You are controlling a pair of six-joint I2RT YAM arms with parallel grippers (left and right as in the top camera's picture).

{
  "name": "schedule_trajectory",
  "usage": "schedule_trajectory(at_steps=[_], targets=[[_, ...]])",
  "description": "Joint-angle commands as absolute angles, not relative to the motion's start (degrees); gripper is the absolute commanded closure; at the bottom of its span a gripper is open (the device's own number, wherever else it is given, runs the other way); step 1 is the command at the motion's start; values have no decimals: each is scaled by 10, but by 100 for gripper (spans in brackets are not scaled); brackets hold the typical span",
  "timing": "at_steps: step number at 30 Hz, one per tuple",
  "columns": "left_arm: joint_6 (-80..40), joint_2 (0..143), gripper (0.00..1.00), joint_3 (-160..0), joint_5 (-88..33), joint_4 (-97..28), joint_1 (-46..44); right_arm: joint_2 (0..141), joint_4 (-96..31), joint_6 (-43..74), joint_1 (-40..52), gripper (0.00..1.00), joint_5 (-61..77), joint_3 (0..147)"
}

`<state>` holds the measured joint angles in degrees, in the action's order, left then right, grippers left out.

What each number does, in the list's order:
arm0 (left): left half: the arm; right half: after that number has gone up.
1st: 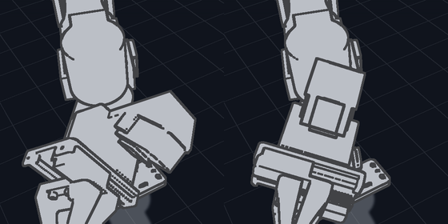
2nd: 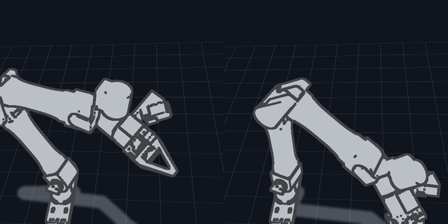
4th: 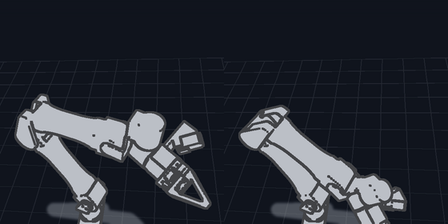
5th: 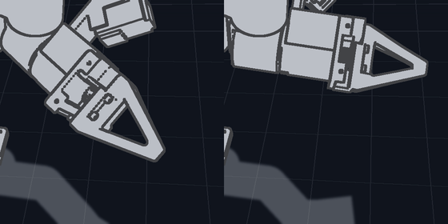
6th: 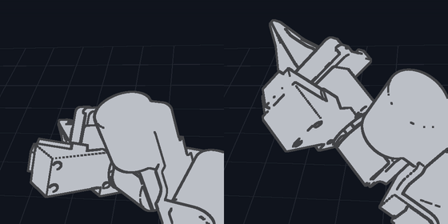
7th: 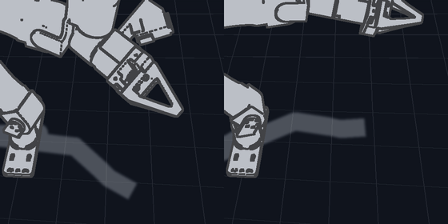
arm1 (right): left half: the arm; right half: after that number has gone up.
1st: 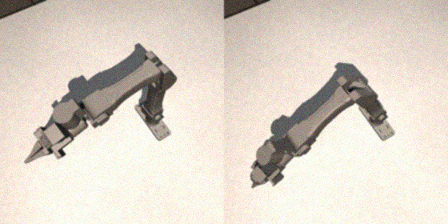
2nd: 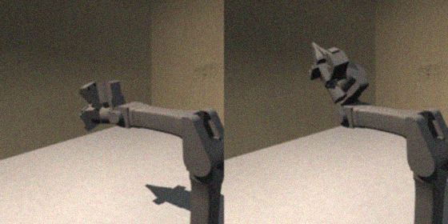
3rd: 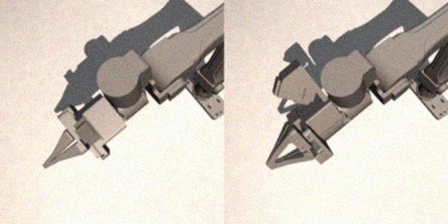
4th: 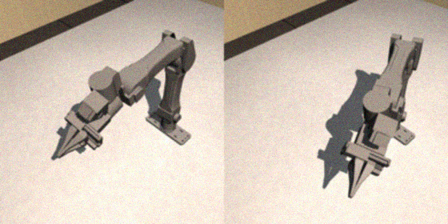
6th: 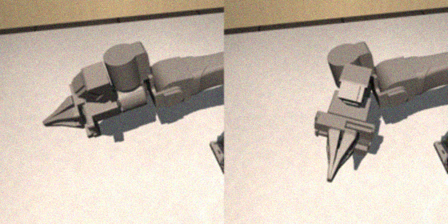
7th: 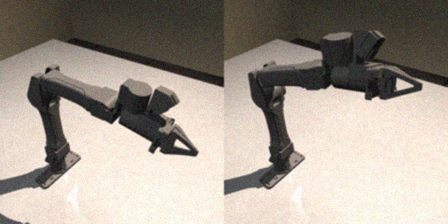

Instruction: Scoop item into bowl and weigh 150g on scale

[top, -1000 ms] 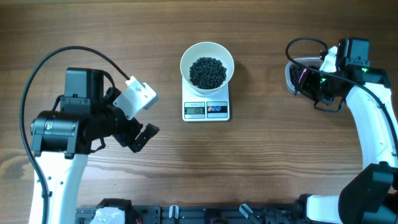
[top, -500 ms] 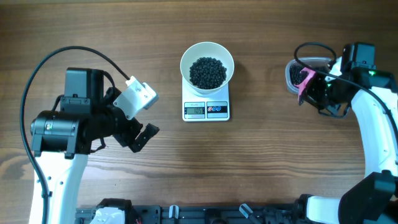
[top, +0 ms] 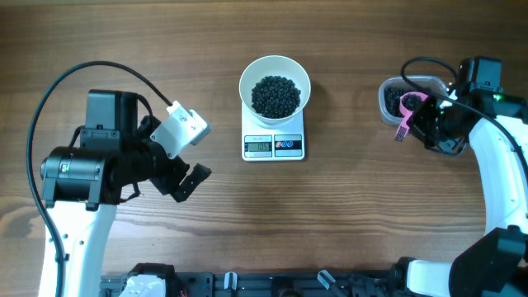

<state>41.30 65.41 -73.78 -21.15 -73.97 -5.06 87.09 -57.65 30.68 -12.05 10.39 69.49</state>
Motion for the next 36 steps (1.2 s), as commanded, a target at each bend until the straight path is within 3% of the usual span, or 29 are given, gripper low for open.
schedule_trajectory(at_steps=[1, 5, 6, 8, 12, 13, 14, 19, 25, 33, 36], targets=[[411, 649, 0, -741, -225, -740, -46, 860, -575, 317, -123, 96, 86, 700], [411, 649, 0, -741, -225, -740, -46, 860, -584, 326, -123, 92, 86, 700], [411, 649, 0, -741, -225, -740, -46, 860, -586, 335, -123, 86, 91, 700], [411, 649, 0, -741, -225, -740, -46, 855, -588, 336, -123, 65, 109, 703], [412, 649, 0, -741, -225, -740, -46, 801, -604, 380, -123, 43, 89, 705], [411, 649, 0, -741, -225, -740, -46, 778, -609, 394, -123, 31, 83, 705], [411, 649, 0, -741, -225, -740, -46, 751, -615, 409, -123, 2, 73, 705], [411, 649, 0, -741, -225, -740, -46, 616, -625, 532, -112, 0, 9, 686], [411, 649, 0, -741, -225, -740, -46, 507, -599, 737, -63, 0, -37, 564], [411, 649, 0, -741, -225, -740, -46, 489, -339, 929, 30, 1, -57, 347], [411, 649, 0, -741, -225, -740, -46, 515, -279, 950, 40, 2, -58, 319]])
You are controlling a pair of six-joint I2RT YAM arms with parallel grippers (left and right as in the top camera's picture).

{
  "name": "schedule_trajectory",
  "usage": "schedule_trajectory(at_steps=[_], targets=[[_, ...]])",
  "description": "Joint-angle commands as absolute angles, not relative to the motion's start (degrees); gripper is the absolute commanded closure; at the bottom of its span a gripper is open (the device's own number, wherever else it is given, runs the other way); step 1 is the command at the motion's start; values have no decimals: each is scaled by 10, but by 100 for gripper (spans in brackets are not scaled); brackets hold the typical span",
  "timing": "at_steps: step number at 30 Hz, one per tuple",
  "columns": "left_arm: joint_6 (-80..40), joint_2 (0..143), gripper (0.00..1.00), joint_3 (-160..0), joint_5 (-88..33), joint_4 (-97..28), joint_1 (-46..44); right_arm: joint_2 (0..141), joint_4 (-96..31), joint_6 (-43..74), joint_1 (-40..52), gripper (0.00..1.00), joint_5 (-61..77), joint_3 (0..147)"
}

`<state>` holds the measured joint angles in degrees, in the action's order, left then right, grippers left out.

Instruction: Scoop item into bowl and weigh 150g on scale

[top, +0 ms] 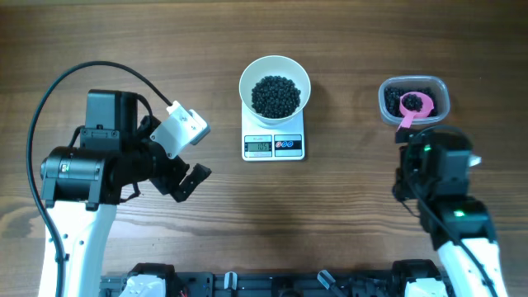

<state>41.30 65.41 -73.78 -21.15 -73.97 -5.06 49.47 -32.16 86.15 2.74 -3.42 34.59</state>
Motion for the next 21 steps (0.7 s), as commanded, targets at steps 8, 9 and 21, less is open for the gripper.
schedule_trajectory(at_steps=[8, 9, 21], targets=[[411, 649, 0, -741, -225, -740, -46, 636, -178, 1025, 41, 0, -93, 315], [411, 649, 0, -741, -225, -740, -46, 653, -162, 1042, 41, 0, -94, 315], [411, 649, 0, -741, -225, -740, -46, 680, -138, 1067, 49, 0, -150, 315]])
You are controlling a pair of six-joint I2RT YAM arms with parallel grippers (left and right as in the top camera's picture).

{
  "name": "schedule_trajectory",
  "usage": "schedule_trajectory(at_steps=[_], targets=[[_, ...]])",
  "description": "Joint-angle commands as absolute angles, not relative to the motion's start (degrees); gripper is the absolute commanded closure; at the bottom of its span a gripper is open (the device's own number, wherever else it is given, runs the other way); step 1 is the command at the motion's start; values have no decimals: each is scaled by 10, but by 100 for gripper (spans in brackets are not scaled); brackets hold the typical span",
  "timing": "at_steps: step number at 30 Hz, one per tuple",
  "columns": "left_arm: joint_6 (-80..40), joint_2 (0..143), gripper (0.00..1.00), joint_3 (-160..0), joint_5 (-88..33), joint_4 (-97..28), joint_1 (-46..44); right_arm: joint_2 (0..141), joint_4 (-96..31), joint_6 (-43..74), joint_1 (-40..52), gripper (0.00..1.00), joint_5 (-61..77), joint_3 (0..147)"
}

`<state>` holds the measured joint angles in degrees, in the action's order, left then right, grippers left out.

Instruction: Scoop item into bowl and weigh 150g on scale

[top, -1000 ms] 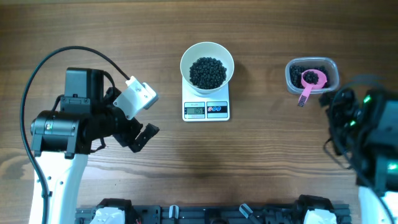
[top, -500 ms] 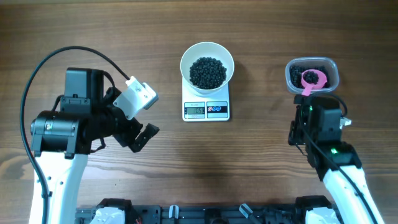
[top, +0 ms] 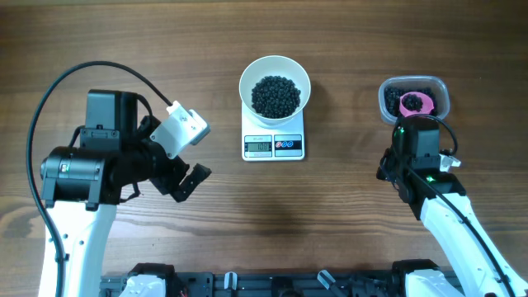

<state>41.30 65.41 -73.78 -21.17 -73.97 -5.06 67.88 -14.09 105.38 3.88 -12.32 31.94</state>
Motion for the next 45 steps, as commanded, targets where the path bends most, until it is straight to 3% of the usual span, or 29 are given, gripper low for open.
schedule_trajectory(at_steps=[1, 9, 23, 37, 40, 45], targets=[[411, 649, 0, -741, -225, -740, -46, 680, -137, 1067, 51, 0, -150, 315], [411, 649, 0, -741, -225, -740, -46, 681, -136, 1143, 83, 0, -167, 315], [411, 649, 0, -741, -225, -740, -46, 681, -135, 1137, 88, 1, -187, 315], [411, 649, 0, -741, -225, -740, -46, 681, -127, 1061, 88, 17, -287, 315], [411, 649, 0, -741, -225, -740, -46, 688, -120, 1034, 88, 27, -301, 315], [411, 649, 0, -741, -225, -740, -46, 737, -55, 984, 88, 30, -296, 315]])
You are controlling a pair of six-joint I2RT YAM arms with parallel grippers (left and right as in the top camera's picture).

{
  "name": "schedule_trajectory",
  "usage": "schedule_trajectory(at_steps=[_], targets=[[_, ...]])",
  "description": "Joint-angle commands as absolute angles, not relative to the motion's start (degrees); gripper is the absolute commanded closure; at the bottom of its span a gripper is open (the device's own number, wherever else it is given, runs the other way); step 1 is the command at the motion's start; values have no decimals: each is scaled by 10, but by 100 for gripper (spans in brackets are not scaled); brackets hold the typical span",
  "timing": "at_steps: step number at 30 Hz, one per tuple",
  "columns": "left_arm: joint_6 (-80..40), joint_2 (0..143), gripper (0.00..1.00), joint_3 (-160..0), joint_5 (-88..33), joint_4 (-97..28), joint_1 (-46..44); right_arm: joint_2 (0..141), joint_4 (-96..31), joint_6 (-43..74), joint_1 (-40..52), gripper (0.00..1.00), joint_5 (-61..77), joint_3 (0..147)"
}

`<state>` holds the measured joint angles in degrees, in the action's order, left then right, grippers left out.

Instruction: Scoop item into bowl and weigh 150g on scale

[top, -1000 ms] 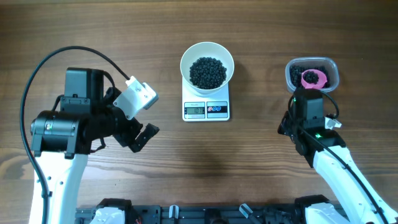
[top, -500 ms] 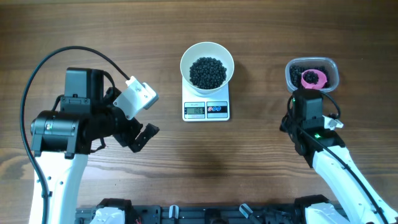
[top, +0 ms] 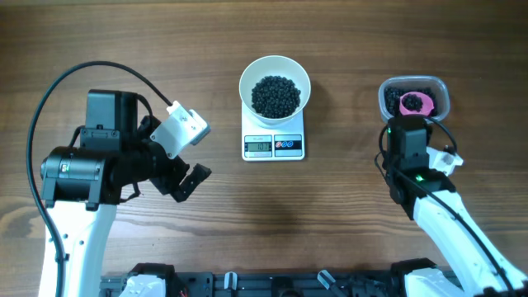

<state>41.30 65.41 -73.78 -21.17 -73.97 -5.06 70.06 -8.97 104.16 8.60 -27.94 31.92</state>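
A white bowl (top: 275,70) filled with dark beans stands on the white scale (top: 274,145), whose display I cannot read. At the right a clear container (top: 441,97) holds more beans and the pink scoop (top: 416,102), which lies in it. The housing of my right wrist (top: 408,147) sits just in front of the container's near rim. It hides its own fingers and the scoop's handle. My left gripper (top: 191,180) hangs open and empty over the table, left of the scale.
A black cable loops from the left arm (top: 74,173) toward the back. The right arm (top: 450,223) runs to the front right corner. A dark rail (top: 272,285) lines the front edge.
My right wrist has turned slightly and shifted a little left, still just in front of the container. The scoop, bowl, scale and left arm are where they were.
First my right gripper held the pink scoop at the container from the right side. Then the scoop lay in the container with its handle over the near rim, and the arm stood in front of it. After that the wrist was close under the rim, as now.
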Motion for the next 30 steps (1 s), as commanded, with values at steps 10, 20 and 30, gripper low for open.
schedule_trajectory(at_steps=[10, 20, 30], targets=[[411, 649, 0, -741, -225, -740, -46, 815, 55, 955, 100, 49, -275, 315], [411, 649, 0, -741, -225, -740, -46, 815, 73, 949, 122, 58, -292, 316], [411, 649, 0, -741, -225, -740, -46, 815, 72, 949, 137, 60, -335, 316]])
